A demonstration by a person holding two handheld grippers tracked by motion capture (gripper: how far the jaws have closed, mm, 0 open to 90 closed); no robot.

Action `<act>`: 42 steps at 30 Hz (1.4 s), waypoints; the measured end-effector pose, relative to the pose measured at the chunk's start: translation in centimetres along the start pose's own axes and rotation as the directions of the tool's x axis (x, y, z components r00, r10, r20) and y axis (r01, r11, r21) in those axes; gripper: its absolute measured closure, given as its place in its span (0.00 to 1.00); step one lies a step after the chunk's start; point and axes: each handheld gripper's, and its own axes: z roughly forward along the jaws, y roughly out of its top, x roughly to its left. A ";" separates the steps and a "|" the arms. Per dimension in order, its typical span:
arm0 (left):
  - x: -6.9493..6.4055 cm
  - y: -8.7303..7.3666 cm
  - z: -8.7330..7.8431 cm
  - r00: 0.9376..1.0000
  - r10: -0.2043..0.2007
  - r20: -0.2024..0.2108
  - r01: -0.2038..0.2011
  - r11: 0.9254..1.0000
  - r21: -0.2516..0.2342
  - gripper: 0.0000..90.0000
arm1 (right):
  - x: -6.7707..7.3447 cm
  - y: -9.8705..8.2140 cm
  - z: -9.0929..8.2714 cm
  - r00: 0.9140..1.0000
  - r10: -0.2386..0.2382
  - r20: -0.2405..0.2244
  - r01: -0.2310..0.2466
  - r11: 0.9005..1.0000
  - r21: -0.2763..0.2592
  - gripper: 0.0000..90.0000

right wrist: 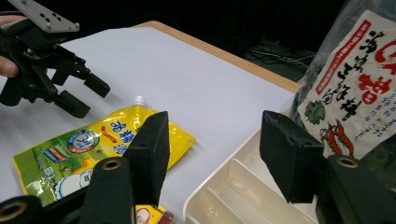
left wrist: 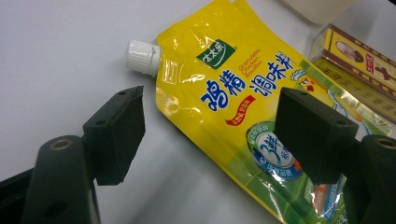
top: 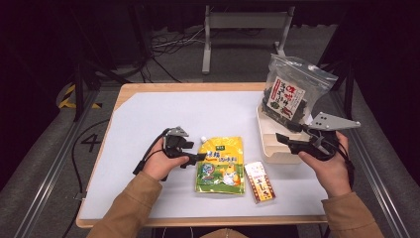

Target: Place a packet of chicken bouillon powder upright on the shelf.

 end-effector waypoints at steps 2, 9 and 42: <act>-0.1 0.0 0.2 1.000 -0.011 -0.002 0.011 1.000 0.008 0.29 | 0.2 -0.1 0.3 1.000 -0.001 -0.011 0.001 1.000 0.007 0.49; -0.4 -0.2 1.3 1.000 -0.006 0.003 0.006 0.999 0.042 0.30 | 0.9 -0.1 1.2 0.999 -0.015 -0.035 0.015 1.000 0.027 0.49; -1.3 -0.8 4.0 0.980 0.099 -0.172 -0.097 0.995 0.019 0.48 | 1.4 -1.1 1.5 0.998 -0.031 -0.056 0.032 0.999 0.026 0.47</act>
